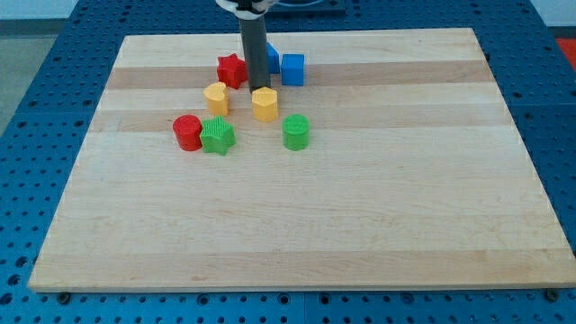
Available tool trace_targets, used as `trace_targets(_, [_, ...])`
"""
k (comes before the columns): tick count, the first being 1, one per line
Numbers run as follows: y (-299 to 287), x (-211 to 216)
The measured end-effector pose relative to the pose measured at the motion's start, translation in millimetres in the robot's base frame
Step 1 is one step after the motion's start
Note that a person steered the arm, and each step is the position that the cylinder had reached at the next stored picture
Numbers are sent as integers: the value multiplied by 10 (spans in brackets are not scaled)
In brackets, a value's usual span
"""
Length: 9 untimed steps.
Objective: Push the blue cube along with blue triangle up a bit
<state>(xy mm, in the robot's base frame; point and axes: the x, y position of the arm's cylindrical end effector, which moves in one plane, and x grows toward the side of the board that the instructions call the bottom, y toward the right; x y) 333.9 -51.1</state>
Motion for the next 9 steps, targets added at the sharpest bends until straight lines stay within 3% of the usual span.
trace_targets(2, [909,-108])
trace_targets(3, [1009,-378])
trace_targets(5, [574,-437])
trace_targets(7, [524,-54])
trace_targets(9, [339,-226])
